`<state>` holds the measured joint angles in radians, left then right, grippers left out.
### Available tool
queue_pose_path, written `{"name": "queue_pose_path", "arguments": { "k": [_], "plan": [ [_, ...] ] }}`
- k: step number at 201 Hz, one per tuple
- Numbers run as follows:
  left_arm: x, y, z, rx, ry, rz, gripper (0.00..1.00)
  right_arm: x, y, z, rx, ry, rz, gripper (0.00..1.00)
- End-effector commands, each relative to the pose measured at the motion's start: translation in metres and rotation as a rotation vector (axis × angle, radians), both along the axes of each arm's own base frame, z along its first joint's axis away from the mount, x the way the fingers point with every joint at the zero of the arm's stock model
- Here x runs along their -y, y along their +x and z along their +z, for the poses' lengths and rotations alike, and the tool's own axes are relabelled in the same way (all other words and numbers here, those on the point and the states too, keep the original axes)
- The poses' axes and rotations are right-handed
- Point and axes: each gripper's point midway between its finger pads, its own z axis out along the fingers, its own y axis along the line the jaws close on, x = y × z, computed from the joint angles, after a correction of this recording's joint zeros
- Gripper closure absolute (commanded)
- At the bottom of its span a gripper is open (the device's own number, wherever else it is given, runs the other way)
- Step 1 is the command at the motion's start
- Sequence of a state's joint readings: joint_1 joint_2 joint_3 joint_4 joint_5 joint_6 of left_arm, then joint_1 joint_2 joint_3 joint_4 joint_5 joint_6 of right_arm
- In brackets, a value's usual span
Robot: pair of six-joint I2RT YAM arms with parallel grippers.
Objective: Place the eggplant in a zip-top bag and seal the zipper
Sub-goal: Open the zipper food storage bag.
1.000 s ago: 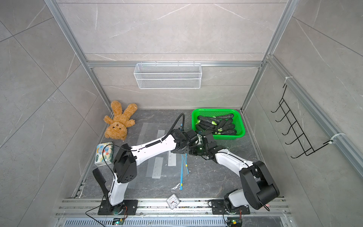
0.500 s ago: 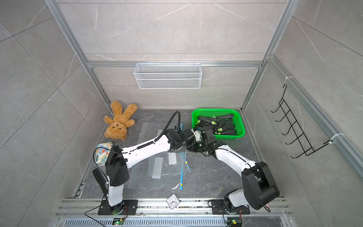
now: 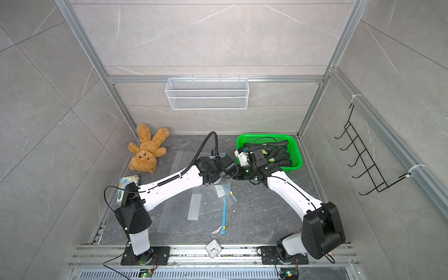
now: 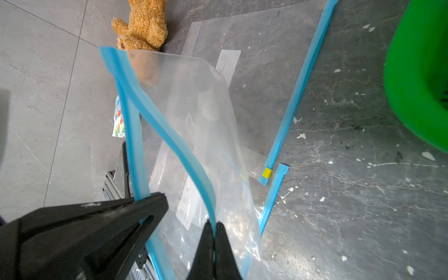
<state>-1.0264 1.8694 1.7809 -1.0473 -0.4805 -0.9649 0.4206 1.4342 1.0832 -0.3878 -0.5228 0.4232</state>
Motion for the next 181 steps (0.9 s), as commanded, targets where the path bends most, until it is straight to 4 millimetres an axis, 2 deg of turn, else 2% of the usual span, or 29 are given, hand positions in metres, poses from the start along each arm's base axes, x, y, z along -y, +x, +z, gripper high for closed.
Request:
{"name": "queue_pose_path", "arguments": {
  "k": [1,46,68,94,114,134,146,164,181],
  "plan": [
    [-0.016,0.003,0.030,0.058,-0.015,0.013,1.00,-0.004,0.001,0.006,0.011,-0.012,0.029,0.96],
    [-0.019,0.010,0.042,0.066,-0.054,-0.011,1.00,-0.012,0.003,0.034,0.050,0.016,0.082,0.76],
    [-0.025,0.013,0.050,0.076,-0.067,-0.012,1.00,-0.014,0.006,0.047,0.053,0.021,0.092,0.72],
    [-0.031,0.015,0.059,0.072,-0.099,-0.022,1.00,-0.007,0.023,0.058,0.082,0.007,0.042,0.64],
    [-0.035,0.018,0.063,0.066,-0.123,-0.036,1.00,0.015,0.046,0.067,0.120,-0.025,-0.051,0.52],
    [-0.038,0.020,0.066,0.052,-0.139,-0.052,1.00,0.046,0.071,0.069,0.116,-0.063,-0.148,0.45],
    [-0.037,0.021,0.066,0.043,-0.152,-0.070,1.00,0.072,0.092,0.065,0.115,-0.089,-0.227,0.37],
    [-0.033,0.023,0.066,0.038,-0.165,-0.103,1.00,0.108,0.125,0.056,0.105,-0.132,-0.323,0.31],
    [-0.031,0.023,0.065,0.028,-0.161,-0.132,1.00,0.127,0.151,0.043,0.092,-0.199,-0.351,0.28]
  ]
}}
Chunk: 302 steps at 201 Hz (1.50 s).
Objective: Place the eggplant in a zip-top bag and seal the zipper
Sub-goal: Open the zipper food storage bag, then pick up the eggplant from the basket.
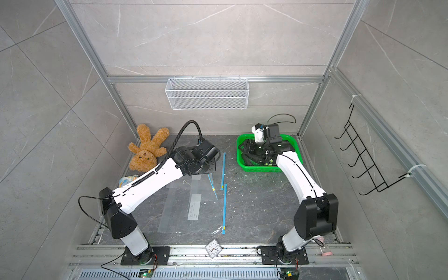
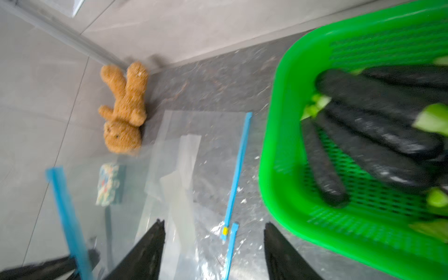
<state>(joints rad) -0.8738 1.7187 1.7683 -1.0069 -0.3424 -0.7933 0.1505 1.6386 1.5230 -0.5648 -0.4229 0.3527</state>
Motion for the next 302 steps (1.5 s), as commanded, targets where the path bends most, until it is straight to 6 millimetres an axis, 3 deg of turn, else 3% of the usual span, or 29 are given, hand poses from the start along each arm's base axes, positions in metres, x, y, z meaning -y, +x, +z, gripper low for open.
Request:
{"name": "queue_pose_path", "arguments": {
  "k": [1,47,97,135,219,302],
  "plan": [
    [0.005,-0.003,0.013,0.013,-0.033,-0.083,1.00,0.029,0.031,-0.023,-0.044,-0.108,-0.063,0.28],
    [0.012,-0.002,0.006,-0.011,-0.044,-0.123,1.00,0.053,0.100,-0.060,-0.021,-0.363,-0.022,0.30],
    [0.017,0.003,0.001,-0.035,-0.054,-0.134,1.00,0.058,0.137,-0.110,-0.060,-0.501,0.072,0.32],
    [0.019,0.006,-0.003,-0.048,-0.063,-0.129,1.00,0.055,0.142,-0.141,-0.101,-0.528,0.152,0.34],
    [0.017,0.011,-0.003,-0.052,-0.074,-0.111,1.00,0.049,0.127,-0.174,-0.155,-0.524,0.236,0.38],
    [0.018,0.013,-0.003,-0.054,-0.098,-0.084,1.00,0.042,0.132,-0.178,-0.156,-0.514,0.291,0.39]
  ]
}}
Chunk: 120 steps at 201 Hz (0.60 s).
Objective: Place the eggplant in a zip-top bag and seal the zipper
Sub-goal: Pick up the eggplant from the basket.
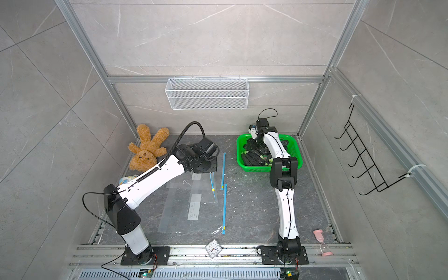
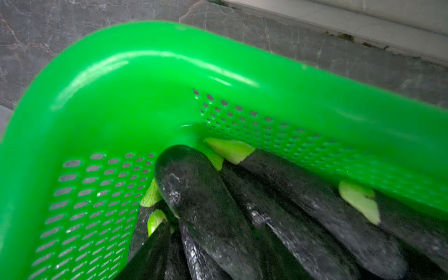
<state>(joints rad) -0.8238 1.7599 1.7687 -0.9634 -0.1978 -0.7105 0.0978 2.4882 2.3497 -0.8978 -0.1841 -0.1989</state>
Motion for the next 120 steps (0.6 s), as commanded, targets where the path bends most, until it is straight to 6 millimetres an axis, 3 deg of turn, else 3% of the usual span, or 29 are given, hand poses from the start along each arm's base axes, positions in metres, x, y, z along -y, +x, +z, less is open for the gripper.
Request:
{"name": "queue_pose_path", "arguments": {
  "k": [1,82,101,120],
  "plan": [
    [0.005,0.005,0.013,0.018,-0.056,0.009,1.00,-0.007,-0.010,-0.009,-0.051,0.004,0.045,0.39],
    [0.003,0.004,0.015,0.019,-0.057,0.012,1.00,-0.007,-0.030,-0.034,-0.112,-0.063,0.059,0.42],
    [0.004,0.003,0.015,0.013,-0.064,0.006,1.00,-0.007,-0.029,-0.031,-0.091,-0.060,0.041,0.49],
    [0.002,0.001,0.015,0.011,-0.063,0.010,1.00,-0.009,-0.027,-0.019,-0.051,-0.047,0.021,0.63]
  ]
}}
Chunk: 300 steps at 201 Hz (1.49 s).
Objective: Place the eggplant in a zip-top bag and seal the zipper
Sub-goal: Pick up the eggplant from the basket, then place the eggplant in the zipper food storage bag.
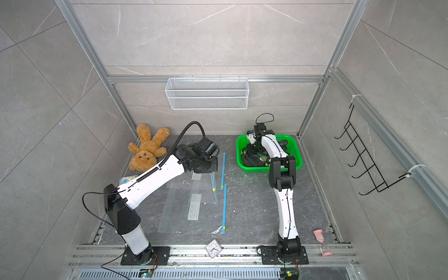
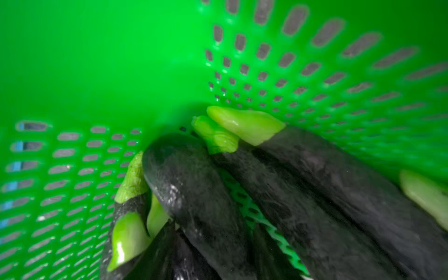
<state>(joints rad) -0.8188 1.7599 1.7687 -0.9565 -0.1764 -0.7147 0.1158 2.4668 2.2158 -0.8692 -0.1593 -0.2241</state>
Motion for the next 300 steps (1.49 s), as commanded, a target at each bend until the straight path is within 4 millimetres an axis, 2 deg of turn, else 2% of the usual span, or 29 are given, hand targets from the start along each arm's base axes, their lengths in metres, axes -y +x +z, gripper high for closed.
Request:
{"name": "queue_pose_path", "arguments": {
  "k": [1,19,40,78,141,186,253,300],
  "plan": [
    [0.000,0.001,0.015,0.021,-0.044,0.013,1.00,-0.006,-0.006,0.014,0.025,-0.006,-0.007,0.63],
    [-0.001,0.000,0.013,0.019,-0.046,0.017,1.00,-0.002,-0.005,0.026,0.050,-0.023,-0.031,0.75],
    [-0.001,-0.002,0.013,0.010,-0.058,0.020,1.00,-0.001,-0.008,0.046,0.095,-0.012,-0.059,0.80],
    [-0.004,-0.005,0.011,0.010,-0.076,0.035,1.00,0.006,-0.017,0.082,0.160,-0.016,-0.110,0.83],
    [-0.007,-0.009,0.014,0.018,-0.093,0.035,1.00,0.012,-0.038,0.122,0.211,0.015,-0.185,0.86],
    [-0.007,-0.008,0.015,0.028,-0.112,0.043,1.00,0.006,-0.060,0.150,0.232,0.092,-0.207,0.87],
    [0.008,0.005,0.009,0.011,-0.163,0.074,1.00,-0.026,-0.126,0.217,0.302,0.415,-0.191,0.90],
    [0.020,0.017,0.015,0.025,-0.229,0.116,1.00,-0.075,-0.165,0.260,0.324,0.786,-0.161,0.94]
  ]
}}
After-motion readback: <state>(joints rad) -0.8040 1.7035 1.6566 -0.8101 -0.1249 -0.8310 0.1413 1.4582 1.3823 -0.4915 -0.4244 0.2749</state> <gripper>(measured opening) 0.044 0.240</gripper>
